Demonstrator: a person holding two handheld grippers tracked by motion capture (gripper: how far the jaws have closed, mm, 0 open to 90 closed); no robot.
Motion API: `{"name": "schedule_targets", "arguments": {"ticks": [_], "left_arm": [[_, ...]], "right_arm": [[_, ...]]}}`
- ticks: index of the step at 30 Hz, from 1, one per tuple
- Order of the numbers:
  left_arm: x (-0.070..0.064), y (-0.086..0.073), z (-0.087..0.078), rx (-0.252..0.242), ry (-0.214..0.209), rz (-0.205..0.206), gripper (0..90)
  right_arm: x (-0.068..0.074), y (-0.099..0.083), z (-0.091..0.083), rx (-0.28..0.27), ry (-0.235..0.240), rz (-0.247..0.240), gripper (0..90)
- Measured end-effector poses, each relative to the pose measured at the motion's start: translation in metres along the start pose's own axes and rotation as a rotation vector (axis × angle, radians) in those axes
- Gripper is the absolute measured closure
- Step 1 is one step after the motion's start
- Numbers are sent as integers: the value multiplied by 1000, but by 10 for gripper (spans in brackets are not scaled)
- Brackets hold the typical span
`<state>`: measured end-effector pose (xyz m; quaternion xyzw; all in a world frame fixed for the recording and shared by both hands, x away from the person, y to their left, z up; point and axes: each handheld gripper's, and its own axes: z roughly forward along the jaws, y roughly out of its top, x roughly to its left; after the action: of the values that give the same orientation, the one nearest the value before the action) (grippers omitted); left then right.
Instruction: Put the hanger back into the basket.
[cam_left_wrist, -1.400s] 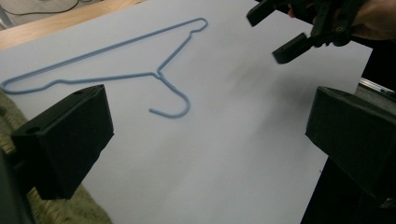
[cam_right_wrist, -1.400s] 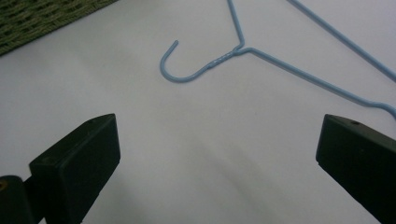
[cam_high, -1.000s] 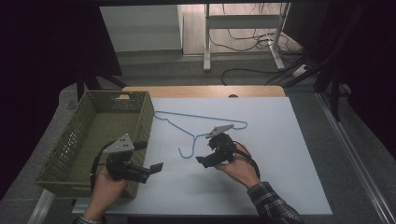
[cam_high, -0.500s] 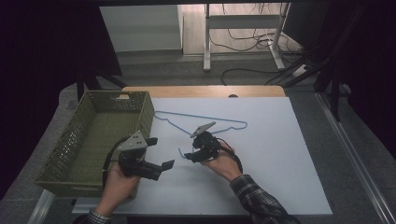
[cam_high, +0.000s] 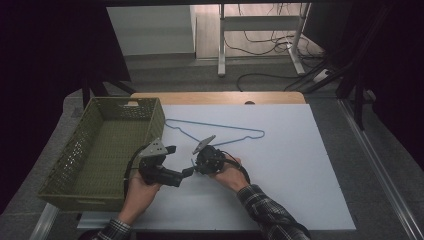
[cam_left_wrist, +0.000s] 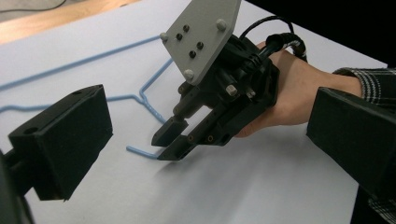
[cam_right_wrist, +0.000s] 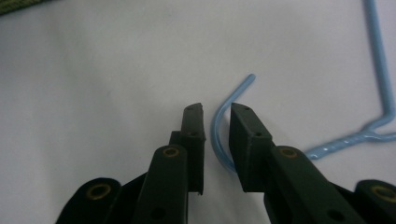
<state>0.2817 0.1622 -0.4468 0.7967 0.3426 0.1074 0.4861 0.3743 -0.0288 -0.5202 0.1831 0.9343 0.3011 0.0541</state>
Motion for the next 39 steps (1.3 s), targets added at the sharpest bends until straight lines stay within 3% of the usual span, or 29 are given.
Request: {"name": "schedule_targets", "arguments": {"ticks": [4, 8, 13, 25, 30, 33, 36, 39], "left_arm": [[1, -4, 5, 10, 8, -8, 1], [0, -6, 7, 16, 12, 0, 0], [-1, -7, 9, 30, 25, 13, 0], [-5, -13, 15, 48, 28, 13, 0], [-6, -21, 22, 63, 24, -7, 0], [-5, -26, 27, 74, 2, -58, 0], [-7, -27, 33, 97, 27, -54, 0], [-10, -29, 41, 112, 77, -41, 0]], "right_arm": [[-1, -1, 3, 2, -3, -9, 799], [-5, -2, 3, -3, 17, 16, 858], [-4, 0, 0, -2, 16, -15, 869], [-3, 7, -18, -31, 30, -17, 871], [-5, 12, -27, -41, 41, -17, 871], [-7, 15, -31, -42, 45, -18, 871], [-8, 17, -35, -47, 49, -22, 871], [-8, 18, -37, -46, 47, -25, 871]]}}
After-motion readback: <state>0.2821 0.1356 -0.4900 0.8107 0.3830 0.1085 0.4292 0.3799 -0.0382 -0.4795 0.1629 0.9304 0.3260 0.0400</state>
